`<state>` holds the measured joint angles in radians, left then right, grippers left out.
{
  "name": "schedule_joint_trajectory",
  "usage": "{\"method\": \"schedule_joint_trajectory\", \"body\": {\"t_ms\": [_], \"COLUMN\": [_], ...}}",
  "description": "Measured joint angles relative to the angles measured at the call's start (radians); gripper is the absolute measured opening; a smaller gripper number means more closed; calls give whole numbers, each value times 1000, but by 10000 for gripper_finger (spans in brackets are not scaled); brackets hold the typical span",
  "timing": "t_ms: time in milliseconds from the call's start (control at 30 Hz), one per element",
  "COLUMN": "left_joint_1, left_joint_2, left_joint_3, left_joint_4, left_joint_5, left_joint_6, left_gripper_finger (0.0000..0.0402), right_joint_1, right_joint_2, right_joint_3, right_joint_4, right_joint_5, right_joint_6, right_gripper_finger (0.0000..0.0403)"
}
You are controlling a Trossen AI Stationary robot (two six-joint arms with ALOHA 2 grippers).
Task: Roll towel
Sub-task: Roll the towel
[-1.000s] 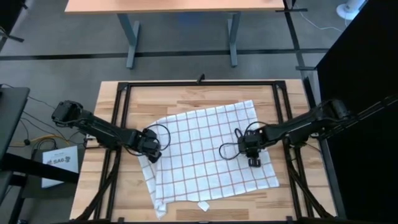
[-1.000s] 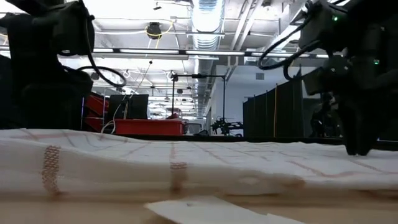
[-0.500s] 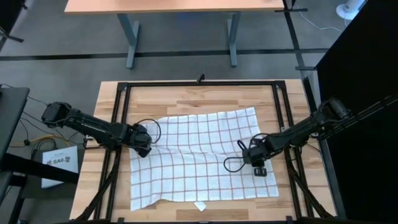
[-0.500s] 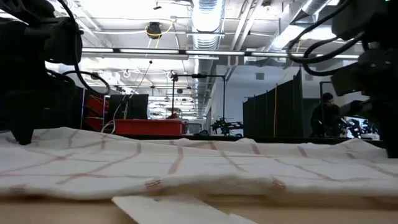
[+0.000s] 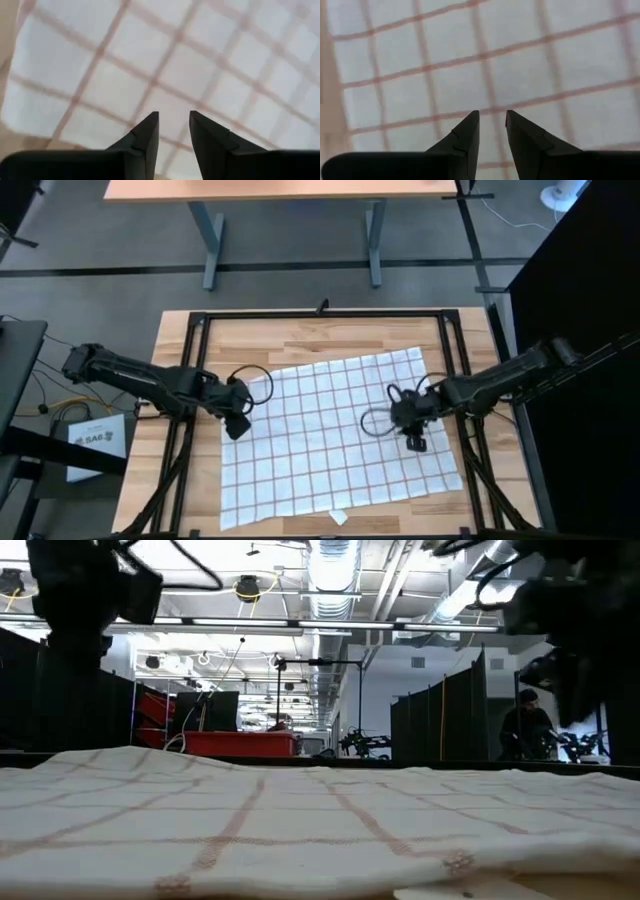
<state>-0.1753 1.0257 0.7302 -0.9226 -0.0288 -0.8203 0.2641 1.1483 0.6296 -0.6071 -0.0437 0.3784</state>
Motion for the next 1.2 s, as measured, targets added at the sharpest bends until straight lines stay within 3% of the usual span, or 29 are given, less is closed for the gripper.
{"method": "schedule_joint_trajectory", "body": {"t_ms": [167, 333, 533, 900, 1200], "left_joint_1": [-26, -79, -199, -385, -444], "left_joint_2": [56, 200, 346, 416, 419], "left_joint_3": [-19, -128, -140, -136, -137], "left_joint_4": [-1, 153, 308, 524, 576], "left_joint_5": [21, 74, 70, 40, -10], "left_joint_6": [-28, -84, -190, -491, -645], "left_gripper_finger": [94, 94, 82, 77, 77], "right_joint_1": [-144, -253, -342, -547, -747], "right_joint_2": [28, 148, 271, 348, 391], "right_joint_3": [-20, -19, -14, 105, 189], "right_joint_4": [-7, 42, 50, 100, 111], "right_joint_5": [36, 34, 23, 30, 12], "right_joint_6": [66, 86, 80, -184, -393], "right_gripper_finger": [85, 85, 85, 85, 85]}}
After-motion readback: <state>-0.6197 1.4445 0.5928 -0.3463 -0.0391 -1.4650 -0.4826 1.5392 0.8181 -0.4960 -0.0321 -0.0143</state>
